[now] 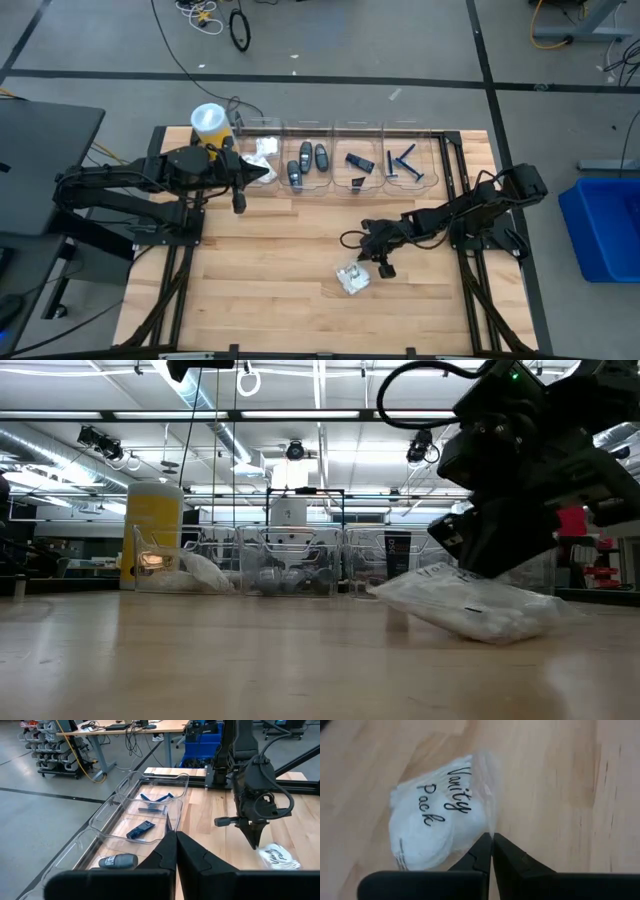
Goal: Pick & Place Travel size toiletries
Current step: Put the white cotton pack into the left transparent bin
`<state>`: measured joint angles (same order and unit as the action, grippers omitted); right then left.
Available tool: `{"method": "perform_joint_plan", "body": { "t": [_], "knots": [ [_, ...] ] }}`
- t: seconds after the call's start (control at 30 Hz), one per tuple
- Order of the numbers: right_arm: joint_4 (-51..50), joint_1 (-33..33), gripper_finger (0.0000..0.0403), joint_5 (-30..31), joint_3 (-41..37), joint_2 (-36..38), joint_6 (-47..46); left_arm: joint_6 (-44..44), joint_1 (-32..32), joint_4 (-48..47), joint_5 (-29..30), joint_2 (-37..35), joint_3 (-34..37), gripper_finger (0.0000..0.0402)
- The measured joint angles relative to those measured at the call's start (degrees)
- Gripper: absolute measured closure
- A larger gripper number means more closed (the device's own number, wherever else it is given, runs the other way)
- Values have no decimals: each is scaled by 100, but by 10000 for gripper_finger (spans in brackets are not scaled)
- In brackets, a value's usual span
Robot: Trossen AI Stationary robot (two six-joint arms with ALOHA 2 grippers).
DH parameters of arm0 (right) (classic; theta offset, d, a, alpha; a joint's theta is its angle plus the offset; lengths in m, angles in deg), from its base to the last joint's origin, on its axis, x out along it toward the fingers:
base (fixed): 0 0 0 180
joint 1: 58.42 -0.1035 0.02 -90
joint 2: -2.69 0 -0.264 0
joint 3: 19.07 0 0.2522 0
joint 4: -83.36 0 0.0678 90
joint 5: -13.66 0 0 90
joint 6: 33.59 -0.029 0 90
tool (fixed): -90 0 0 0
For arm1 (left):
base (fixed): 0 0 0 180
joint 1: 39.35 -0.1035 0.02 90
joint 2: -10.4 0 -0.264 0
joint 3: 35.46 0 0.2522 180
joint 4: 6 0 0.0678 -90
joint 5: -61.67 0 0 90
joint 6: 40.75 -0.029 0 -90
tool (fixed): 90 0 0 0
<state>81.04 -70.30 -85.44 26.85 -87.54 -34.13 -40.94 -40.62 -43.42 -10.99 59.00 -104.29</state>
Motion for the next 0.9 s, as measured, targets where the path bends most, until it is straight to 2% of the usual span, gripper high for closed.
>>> {"method": "perform_joint_plan", "body": {
  "t": [0.27,0.4,0.57,0.77,0.9],
  "knots": [
    [1,0,389,-2,221,1,0,124,1,0,-4,0,0,387],
    [-2,2,390,-7,295,78,0,186,-1,0,-49,-10,0,396],
    [-50,19,391,-7,300,341,-2,513,-1,-37,-19,-62,-8,395],
    [-82,28,394,8,300,729,-4,510,2,26,-62,-164,-39,397],
    [-86,28,393,253,300,1006,-2,533,1,33,-171,-199,-37,398]
  ]
}}
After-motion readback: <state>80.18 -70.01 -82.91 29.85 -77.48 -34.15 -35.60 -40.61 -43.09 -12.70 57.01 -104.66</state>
